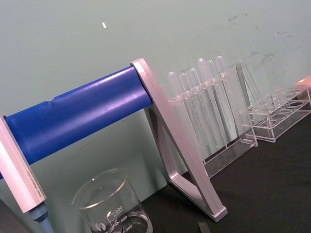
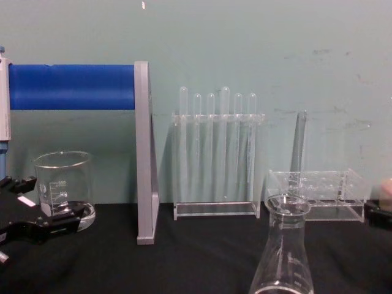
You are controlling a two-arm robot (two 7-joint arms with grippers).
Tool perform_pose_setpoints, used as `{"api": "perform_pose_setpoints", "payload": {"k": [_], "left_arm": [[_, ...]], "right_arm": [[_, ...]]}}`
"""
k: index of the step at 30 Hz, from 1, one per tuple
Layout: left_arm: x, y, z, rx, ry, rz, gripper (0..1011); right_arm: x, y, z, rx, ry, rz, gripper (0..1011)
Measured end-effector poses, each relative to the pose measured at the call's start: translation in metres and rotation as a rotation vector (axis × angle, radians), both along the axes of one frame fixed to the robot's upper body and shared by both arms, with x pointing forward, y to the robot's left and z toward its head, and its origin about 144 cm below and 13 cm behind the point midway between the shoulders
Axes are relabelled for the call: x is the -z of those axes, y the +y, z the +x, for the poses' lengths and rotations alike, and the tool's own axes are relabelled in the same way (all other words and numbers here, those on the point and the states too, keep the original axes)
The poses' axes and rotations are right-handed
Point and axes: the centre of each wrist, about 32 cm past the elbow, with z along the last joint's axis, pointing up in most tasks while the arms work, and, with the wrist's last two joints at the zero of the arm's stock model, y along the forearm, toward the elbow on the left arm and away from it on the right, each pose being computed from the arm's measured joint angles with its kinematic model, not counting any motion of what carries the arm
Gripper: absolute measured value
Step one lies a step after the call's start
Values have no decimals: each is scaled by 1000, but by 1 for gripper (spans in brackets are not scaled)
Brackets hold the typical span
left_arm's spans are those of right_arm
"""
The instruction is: Grasp the erlenmeyer flask with one hand, shake it three times, then place it back.
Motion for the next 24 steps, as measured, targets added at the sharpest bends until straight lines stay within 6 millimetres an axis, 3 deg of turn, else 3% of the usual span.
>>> {"api": "perform_pose_setpoints", "payload": {"k": [24], "left_arm": [[0, 0, 0, 0, 0, 0, 1001]], "right_arm": [[1, 1, 1, -8, 4, -4, 1003]]}}
